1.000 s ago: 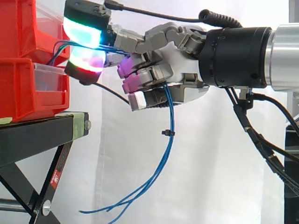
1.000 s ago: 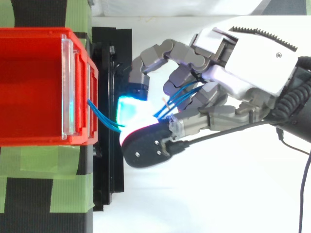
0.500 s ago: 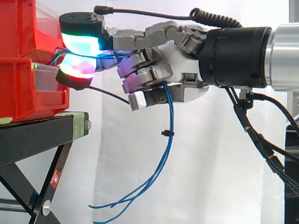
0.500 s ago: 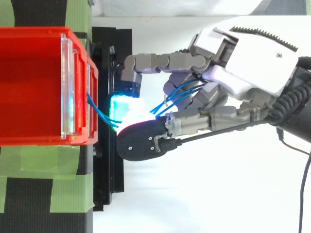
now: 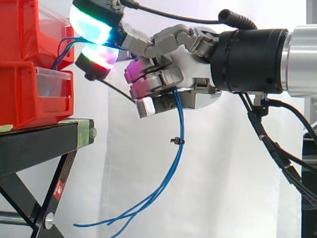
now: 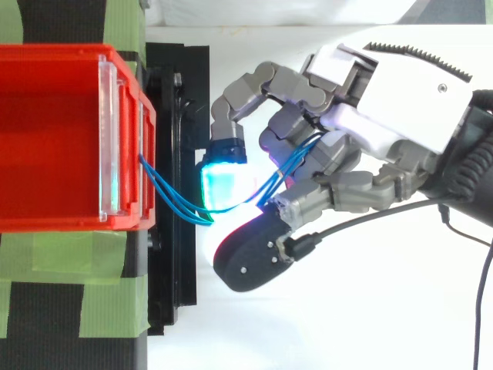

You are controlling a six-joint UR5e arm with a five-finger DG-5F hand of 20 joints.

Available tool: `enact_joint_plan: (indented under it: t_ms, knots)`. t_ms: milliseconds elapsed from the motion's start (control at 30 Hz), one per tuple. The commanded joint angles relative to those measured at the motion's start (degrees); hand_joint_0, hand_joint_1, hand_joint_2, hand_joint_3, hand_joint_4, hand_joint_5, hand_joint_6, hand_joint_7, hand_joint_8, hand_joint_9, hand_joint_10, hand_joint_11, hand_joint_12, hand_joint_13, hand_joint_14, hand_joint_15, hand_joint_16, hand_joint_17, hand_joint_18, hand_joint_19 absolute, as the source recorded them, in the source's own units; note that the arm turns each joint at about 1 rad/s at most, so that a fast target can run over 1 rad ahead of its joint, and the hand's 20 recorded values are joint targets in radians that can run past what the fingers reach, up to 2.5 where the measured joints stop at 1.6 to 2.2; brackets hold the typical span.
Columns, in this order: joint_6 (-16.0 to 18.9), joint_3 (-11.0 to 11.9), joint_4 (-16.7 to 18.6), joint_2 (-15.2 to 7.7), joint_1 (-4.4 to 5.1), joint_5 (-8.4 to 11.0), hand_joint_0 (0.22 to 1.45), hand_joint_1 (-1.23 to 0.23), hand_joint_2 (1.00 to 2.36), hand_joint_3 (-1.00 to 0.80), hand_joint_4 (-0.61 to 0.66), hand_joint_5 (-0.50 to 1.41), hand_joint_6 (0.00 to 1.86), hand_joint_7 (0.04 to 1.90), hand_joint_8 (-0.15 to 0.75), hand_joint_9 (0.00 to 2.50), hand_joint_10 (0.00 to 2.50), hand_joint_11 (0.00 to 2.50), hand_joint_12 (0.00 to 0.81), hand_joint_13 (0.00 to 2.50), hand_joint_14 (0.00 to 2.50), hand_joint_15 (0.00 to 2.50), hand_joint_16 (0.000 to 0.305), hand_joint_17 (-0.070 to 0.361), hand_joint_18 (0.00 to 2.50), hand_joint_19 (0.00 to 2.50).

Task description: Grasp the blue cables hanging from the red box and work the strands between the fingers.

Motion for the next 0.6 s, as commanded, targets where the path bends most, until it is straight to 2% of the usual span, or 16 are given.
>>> enact_joint_plan:
  t_ms: [0, 67, 100, 133, 167, 233, 267, 300, 333, 367, 533, 567]
  knots:
    - [0.0, 0.0, 0.0, 0.0, 0.00, 0.00, 1.17, -0.80, 1.01, -0.64, -0.08, -0.13, 1.46, 1.61, 0.499, 1.88, 2.50, 2.50, 0.704, 2.08, 2.50, 1.74, 0.286, 0.215, 2.50, 0.73]
    - [0.0, 0.0, 0.0, 0.0, 0.00, 0.00, 1.24, -0.81, 1.01, -0.46, -0.04, -0.10, 1.39, 1.53, 0.499, 1.88, 2.50, 2.50, 0.704, 2.08, 2.50, 1.74, 0.286, 0.215, 2.50, 0.73]
    - [0.0, 0.0, 0.0, -0.1, 0.00, 0.00, 1.28, -0.80, 1.01, -0.56, -0.02, -0.08, 1.31, 1.61, 0.499, 1.88, 2.50, 2.50, 0.704, 2.08, 2.50, 1.74, 0.286, 0.215, 2.50, 0.73]
    - [0.0, 0.1, 0.0, 0.0, 0.00, 0.00, 1.28, -0.80, 1.00, -0.57, -0.01, -0.07, 1.30, 1.62, 0.499, 1.88, 2.50, 2.50, 0.704, 2.08, 2.50, 1.74, 0.286, 0.215, 2.50, 0.73]
    - [0.0, 0.0, 0.0, 0.0, 0.00, 0.00, 1.31, -0.79, 1.00, -0.59, 0.06, 0.07, 0.96, 1.78, 0.499, 1.88, 2.50, 2.50, 0.704, 2.08, 2.50, 1.74, 0.286, 0.215, 2.50, 0.73]
    - [0.0, 0.0, 0.0, 0.0, 0.00, 0.00, 1.32, -0.79, 1.00, -0.58, 0.08, 0.13, 0.81, 1.83, 0.499, 1.88, 2.50, 2.50, 0.704, 2.08, 2.50, 1.74, 0.286, 0.215, 2.50, 0.73]
    - [0.0, 0.0, 0.0, -0.1, 0.00, 0.09, 1.32, -0.78, 1.00, -0.53, 0.08, 0.15, 0.81, 1.73, 0.499, 1.88, 2.50, 2.50, 0.704, 2.08, 2.50, 1.74, 0.286, 0.215, 2.50, 0.73]
    - [0.1, 0.1, -0.1, -0.1, 0.00, 0.09, 1.23, -0.64, 1.01, -0.42, 0.15, 0.54, 0.09, 1.54, 0.499, 1.88, 2.50, 2.50, 0.704, 2.08, 2.50, 1.74, 0.286, 0.215, 2.50, 0.73]
    - [0.1, 0.0, -0.2, 0.0, 0.00, 0.09, 1.23, -0.63, 1.02, -0.43, 0.17, 0.54, 0.10, 1.50, 0.499, 1.88, 2.50, 2.50, 0.704, 2.08, 2.50, 1.74, 0.286, 0.215, 2.50, 0.73]
    - [0.1, 0.0, -0.1, 0.0, 0.00, 0.09, 1.23, -0.62, 1.02, -0.43, 0.18, 0.58, 0.00, 1.54, 0.499, 1.88, 2.50, 2.50, 0.704, 2.08, 2.50, 1.74, 0.286, 0.215, 2.50, 0.73]
    - [0.1, 0.0, -0.2, -0.1, 0.00, 0.09, 1.25, -0.62, 1.02, -0.46, 0.16, 0.52, 0.00, 1.52, 0.499, 1.88, 2.50, 2.50, 0.704, 2.08, 2.50, 1.74, 0.286, 0.215, 2.50, 0.73]
    - [0.1, 0.0, -0.2, 0.0, 0.09, 0.09, 1.25, -0.64, 1.02, -0.45, 0.16, 0.46, 0.12, 1.46, 0.499, 1.88, 2.50, 2.50, 0.704, 2.08, 2.50, 1.74, 0.286, 0.215, 2.50, 0.73]
